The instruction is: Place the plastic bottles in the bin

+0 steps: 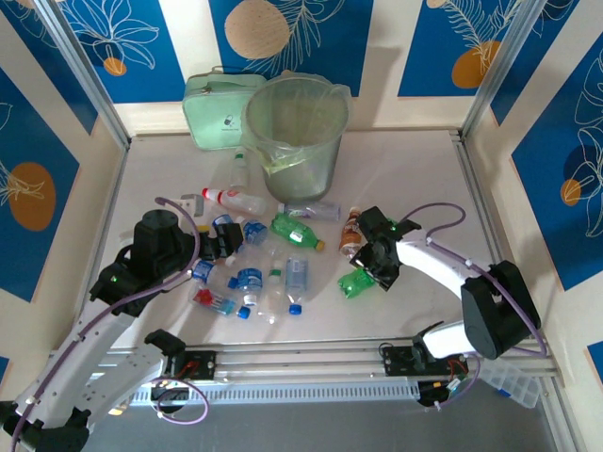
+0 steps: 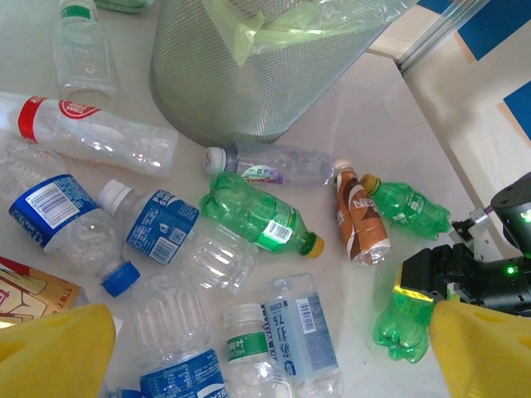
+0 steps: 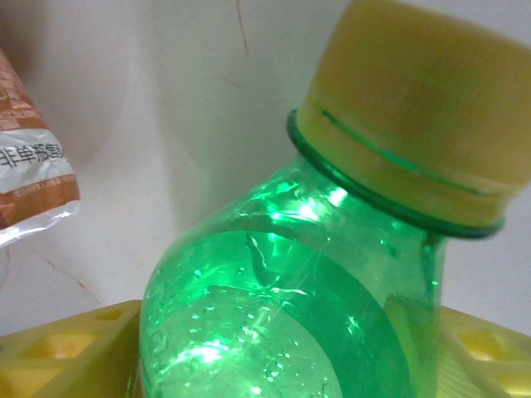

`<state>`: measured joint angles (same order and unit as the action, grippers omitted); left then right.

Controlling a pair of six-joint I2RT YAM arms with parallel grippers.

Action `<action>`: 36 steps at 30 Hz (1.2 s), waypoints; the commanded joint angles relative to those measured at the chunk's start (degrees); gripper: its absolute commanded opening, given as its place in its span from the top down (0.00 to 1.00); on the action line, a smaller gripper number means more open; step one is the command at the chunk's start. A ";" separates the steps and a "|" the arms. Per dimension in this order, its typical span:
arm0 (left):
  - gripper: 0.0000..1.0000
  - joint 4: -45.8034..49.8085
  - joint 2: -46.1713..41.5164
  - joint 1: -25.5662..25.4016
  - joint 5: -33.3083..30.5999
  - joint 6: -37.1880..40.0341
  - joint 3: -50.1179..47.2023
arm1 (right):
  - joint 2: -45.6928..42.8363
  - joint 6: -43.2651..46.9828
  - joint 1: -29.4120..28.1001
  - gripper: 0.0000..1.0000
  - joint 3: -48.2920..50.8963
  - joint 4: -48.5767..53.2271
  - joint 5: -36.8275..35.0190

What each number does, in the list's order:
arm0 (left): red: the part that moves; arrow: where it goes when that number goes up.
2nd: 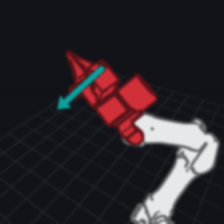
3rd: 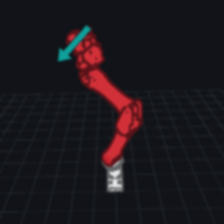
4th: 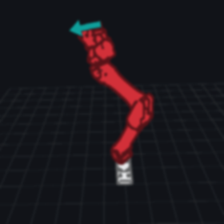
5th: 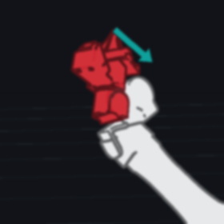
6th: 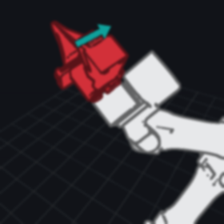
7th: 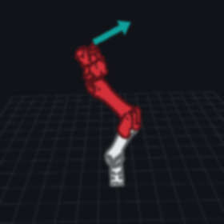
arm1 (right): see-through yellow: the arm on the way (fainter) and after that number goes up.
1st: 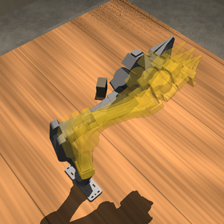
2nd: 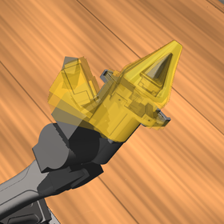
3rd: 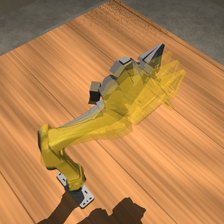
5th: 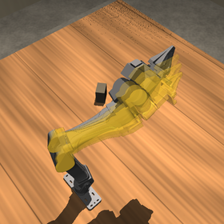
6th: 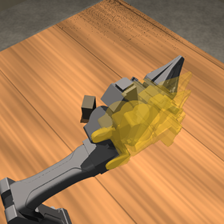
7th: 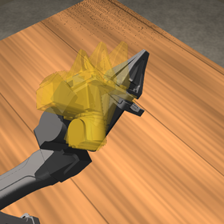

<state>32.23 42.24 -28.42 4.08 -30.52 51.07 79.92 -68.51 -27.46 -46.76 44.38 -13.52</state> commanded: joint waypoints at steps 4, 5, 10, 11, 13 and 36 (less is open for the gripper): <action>0.03 -0.75 0.95 -0.67 2.92 -0.12 0.70 | -1.38 -2.96 0.84 0.16 1.19 4.35 4.40; 0.03 -0.85 1.15 -0.67 3.15 -0.31 0.83 | -2.39 -5.21 0.68 0.15 1.94 3.37 5.14; 0.03 -0.76 1.47 -0.71 3.43 -0.30 1.31 | -6.22 -16.27 0.74 0.23 3.90 1.95 7.06; 0.03 -0.80 1.44 -0.67 3.44 -0.33 1.40 | -6.91 -18.59 0.74 0.25 4.65 1.03 7.44; 0.03 -0.94 1.46 -0.67 3.56 -0.57 1.40 | -7.79 -21.53 0.90 0.25 4.85 0.05 6.38; 0.06 -1.29 8.81 -7.87 11.06 -0.27 -3.45 | -9.25 -16.88 0.11 0.50 4.79 2.52 -1.78</action>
<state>31.29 49.67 -33.01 14.20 -31.86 48.42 75.29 -86.70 -26.72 -40.53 43.22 -12.47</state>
